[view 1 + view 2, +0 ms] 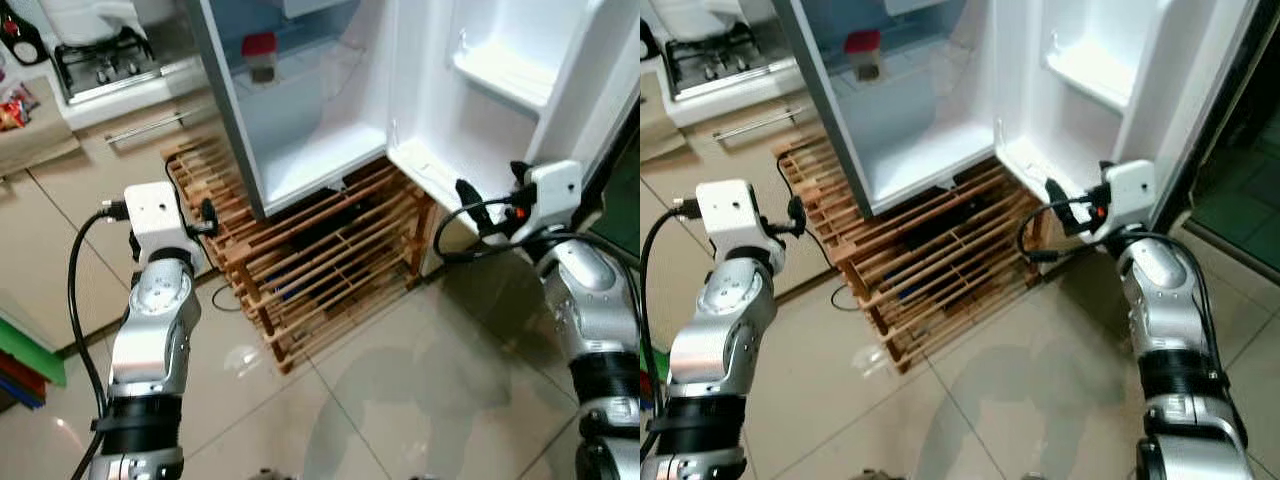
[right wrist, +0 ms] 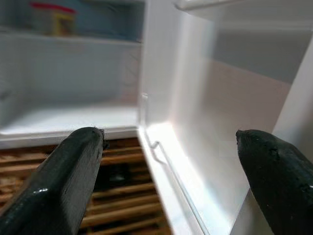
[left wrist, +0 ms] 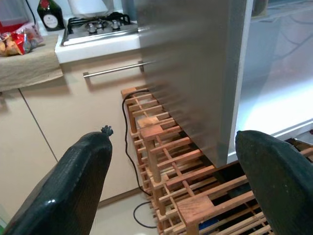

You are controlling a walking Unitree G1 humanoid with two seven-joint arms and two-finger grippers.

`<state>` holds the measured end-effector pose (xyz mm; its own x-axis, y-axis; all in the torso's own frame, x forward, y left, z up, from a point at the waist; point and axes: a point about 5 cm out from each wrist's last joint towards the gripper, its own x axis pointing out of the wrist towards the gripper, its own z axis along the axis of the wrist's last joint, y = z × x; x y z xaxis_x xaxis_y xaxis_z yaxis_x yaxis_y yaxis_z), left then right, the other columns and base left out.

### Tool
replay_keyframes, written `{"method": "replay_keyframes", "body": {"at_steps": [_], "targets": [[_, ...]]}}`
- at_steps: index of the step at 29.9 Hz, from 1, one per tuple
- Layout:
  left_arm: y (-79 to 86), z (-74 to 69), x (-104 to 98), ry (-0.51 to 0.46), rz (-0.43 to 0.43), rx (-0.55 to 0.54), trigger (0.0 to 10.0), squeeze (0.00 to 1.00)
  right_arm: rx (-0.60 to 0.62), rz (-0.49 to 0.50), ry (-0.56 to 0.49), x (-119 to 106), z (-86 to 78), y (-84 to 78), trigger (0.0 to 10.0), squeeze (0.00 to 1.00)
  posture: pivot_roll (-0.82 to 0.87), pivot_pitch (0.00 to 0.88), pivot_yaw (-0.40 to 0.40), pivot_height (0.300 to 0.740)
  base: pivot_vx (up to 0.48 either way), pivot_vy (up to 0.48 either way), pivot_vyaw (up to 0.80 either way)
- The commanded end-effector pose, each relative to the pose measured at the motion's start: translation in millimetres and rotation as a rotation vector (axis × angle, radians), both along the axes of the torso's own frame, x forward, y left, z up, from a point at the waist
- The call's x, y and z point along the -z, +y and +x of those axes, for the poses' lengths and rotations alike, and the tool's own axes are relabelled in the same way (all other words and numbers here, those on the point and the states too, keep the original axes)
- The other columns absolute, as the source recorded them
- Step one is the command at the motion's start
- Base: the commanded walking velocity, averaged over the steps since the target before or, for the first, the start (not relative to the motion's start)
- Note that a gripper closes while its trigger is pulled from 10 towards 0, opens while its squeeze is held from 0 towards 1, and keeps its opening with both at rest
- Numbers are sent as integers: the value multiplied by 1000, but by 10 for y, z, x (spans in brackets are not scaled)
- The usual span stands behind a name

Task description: Restocking fridge

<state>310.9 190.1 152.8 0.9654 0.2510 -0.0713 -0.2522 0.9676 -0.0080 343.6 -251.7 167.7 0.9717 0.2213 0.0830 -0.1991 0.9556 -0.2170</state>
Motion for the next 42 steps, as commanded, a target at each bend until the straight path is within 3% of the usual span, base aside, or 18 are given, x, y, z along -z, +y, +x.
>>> {"method": "replay_keyframes", "body": {"at_steps": [1,3,4,6,7,8,10,13,14,16,17,18,20,21,22,28,34,42], "targets": [[5,-3,-45,-8,10,4,10000,0,25,-2,-9,-24,14,-49,10000,0,-7,39,145,740,0,0,0],[-9,-1,-48,-8,3,2,10000,0,75,-39,-13,-47,23,-198,10000,0,-11,34,132,740,0,0,0],[-9,-1,-48,-8,3,2,10000,0,75,-39,-13,-47,23,-198,10000,0,-11,34,132,740,0,0,0],[-35,11,-39,-11,-17,-5,10000,0,269,-125,-69,-183,-22,-531,10000,0,-29,24,113,740,0,0,0],[-35,11,-39,-11,-17,-5,10000,0,269,-125,-69,-183,-22,-531,10000,0,-29,24,113,740,0,0,0],[-50,17,-34,-12,-24,-6,10000,0,343,-145,-94,-242,-48,-647,10000,0,-29,24,113,740,0,0,0],[-72,29,-30,-16,-35,-5,10000,0,360,-135,-140,-318,-79,-653,10000,0,-42,12,100,740,0,0,0],[-144,82,3,-16,-54,3,10000,0,284,7,-206,-357,-155,-397,10000,0,-68,0,85,740,0,0,0],[-171,105,20,-14,-62,10,10000,0,247,70,-206,-310,-183,-250,10000,0,-87,0,80,740,0,0,0],[-198,127,36,-11,-70,17,10000,0,211,130,-203,-264,-218,-104,10000,0,-87,0,80,740,0,0,0],[-239,152,55,-8,-80,43,10000,0,174,186,-181,-148,-259,97,10000,0,-118,0,80,740,0,0,0],[-239,152,55,-8,-80,43,10000,0,174,186,-181,-148,-259,97,10000,0,-118,0,80,740,0,0,0],[-317,195,75,-3,-83,86,10000,0,123,248,-146,22,-321,375,10000,0,-126,0,80,740,0,0,700],[-317,195,75,-3,-83,86,10000,0,123,248,-146,22,-321,375,10000,0,-126,0,80,740,0,0,700],[-366,225,65,-18,-95,107,10000,0,96,287,-103,160,-331,545,10000,0,-133,0,81,740,0,0,650],[-352,257,41,-57,-138,87,10000,0,48,303,-32,319,-306,691,10000,0,-130,0,65,740,0,0,614],[-179,224,89,-69,-116,-7,10000,0,71,317,53,401,-332,622,10000,0,-111,0,39,740,0,64,577],[-153,188,146,-59,-93,-55,10000,0,84,327,87,414,-258,598,10000,0,-104,0,15,740,0,448,553]]}}
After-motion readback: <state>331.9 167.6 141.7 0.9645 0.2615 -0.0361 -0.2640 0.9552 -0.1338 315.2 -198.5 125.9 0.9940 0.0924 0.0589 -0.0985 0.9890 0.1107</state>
